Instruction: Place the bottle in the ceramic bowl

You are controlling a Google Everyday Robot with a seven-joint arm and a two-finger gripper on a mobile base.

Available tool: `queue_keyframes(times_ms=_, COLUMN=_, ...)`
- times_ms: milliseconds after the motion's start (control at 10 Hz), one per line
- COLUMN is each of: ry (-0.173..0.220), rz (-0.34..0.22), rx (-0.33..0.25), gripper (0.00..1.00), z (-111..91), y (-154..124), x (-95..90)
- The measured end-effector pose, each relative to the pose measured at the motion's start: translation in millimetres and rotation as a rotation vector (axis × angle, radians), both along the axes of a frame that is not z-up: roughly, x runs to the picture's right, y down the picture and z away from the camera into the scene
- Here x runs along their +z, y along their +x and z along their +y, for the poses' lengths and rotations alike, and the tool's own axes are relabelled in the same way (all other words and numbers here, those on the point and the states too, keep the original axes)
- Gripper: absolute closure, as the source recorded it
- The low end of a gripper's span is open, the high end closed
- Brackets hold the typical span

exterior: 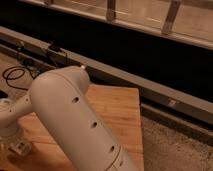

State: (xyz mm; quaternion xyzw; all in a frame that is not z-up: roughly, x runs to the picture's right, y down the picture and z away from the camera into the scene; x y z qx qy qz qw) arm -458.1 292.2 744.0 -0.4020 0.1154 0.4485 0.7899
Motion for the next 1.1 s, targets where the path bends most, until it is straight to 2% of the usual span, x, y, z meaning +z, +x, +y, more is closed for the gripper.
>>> queue_keyframes(times_ms=100, ry=-0.007, rz=-0.004, rx=-0.008, gripper=0.39, z=6.4, y=-1.6, x=5.3)
queue_keyframes(times_ms=200, ry=-0.009, rz=-0.024, rx=-0.014, gripper=0.50, z=13.2, y=-5.9, x=6.5)
queue_keyframes(times_ms=600, ry=-0.003, rz=-0.024, rx=-0.010, gripper=0.91, z=8.2, y=-1.7, x=7.0)
queue_keyframes(times_ms=800, ry=-0.002, rz=-0.025, rx=-0.011, gripper=1.00, z=8.5, y=-1.2, x=6.7)
queue_keyframes(times_ms=1100, ry=-0.002, rz=-0.026, rx=-0.011, gripper=1.00, z=8.5, y=-1.3, x=6.5)
